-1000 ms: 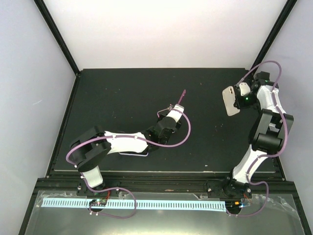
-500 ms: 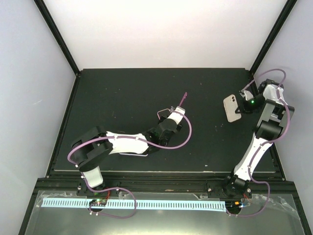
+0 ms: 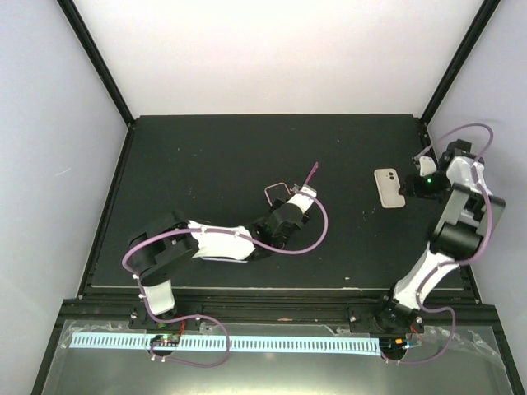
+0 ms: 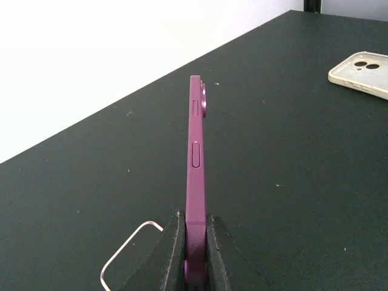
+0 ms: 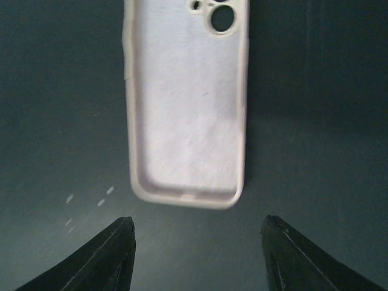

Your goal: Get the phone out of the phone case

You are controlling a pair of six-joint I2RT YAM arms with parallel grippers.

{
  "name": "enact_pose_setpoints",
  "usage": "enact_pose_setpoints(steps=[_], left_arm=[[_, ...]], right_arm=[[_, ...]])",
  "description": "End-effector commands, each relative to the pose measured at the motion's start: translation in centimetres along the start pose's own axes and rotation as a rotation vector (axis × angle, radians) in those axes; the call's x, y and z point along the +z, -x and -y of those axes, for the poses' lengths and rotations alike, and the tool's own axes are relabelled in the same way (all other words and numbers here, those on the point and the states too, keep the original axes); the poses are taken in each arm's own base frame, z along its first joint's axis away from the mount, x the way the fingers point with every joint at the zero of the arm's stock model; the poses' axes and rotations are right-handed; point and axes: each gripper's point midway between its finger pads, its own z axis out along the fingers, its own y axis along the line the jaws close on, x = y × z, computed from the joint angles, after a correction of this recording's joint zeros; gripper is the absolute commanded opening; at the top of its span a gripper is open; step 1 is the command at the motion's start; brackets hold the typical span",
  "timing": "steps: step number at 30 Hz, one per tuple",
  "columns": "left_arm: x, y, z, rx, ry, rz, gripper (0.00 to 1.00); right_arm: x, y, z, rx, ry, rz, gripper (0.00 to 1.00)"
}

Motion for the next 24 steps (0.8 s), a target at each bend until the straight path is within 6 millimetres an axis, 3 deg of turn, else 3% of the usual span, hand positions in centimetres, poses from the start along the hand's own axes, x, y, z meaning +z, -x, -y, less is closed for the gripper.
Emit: enact_pose_setpoints(steps=[1, 5, 8, 11, 14, 19, 24], left_arm=[[0.3, 3.7, 0.6, -0.023, 0.017, 0.083, 0.02], [1.3, 2.6, 2.1, 0.06, 0.025, 0.016, 0.01], [1.5, 2.1, 2.9, 0.147, 0.091, -0.055, 0.02], [1.8, 1.5, 3.2, 0.246, 0.184, -0.107, 0.02], [2.7, 0.6, 3.9, 0.325, 0.235, -0.152, 0.02], [4.5, 0.3, 5.6, 0.369, 0.308, -0.218, 0.02], [6.1, -1.0, 7.6, 0.38, 0.328, -0.259, 0.02]], right_arm=[[-5.5, -0.4, -3.3, -0.127, -0.042, 0.164, 0.58], [-7.6, -3.9, -9.2, -0.197, 0.055, 0.22, 0.57], [-9.9, -5.1, -14.2, -0.284, 0.099, 0.282, 0.56], [-13.1, -5.4, -17.3, -0.319, 0.123, 0.418, 0.56], [-14.6, -5.5, -18.1, -0.298, 0.109, 0.554, 0.59], [-14.3, -5.8, -19.2, -0.228, 0.194, 0.691, 0.6], [-15.0, -5.3, -18.0, -0.2, 0.113, 0.71, 0.6]])
